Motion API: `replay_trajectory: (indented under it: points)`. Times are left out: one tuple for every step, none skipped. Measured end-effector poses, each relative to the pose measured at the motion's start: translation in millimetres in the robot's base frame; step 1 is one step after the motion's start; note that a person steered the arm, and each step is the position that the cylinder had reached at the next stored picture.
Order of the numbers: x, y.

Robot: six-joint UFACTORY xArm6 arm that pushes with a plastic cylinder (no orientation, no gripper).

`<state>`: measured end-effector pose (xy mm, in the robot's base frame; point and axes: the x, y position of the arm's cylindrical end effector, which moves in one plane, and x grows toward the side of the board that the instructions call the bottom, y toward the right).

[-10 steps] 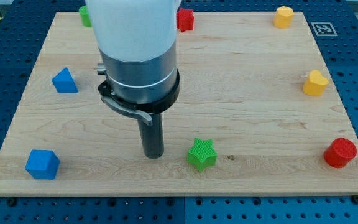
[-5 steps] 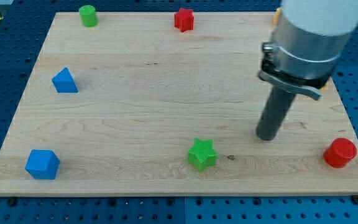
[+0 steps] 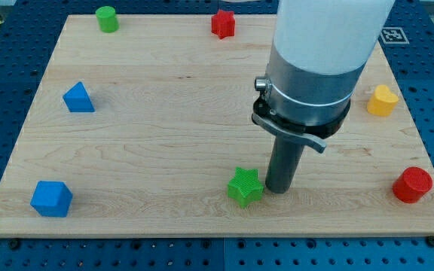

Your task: Slightly move the green star to the left

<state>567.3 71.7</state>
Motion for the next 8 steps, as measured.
replay_trajectory:
  points:
    - [3,-7]
    - [3,-16]
    - [3,-27]
    - [4,-35]
    - [5,-39]
    - [-10,-35]
    - [-40,-21]
    - [-67,-21]
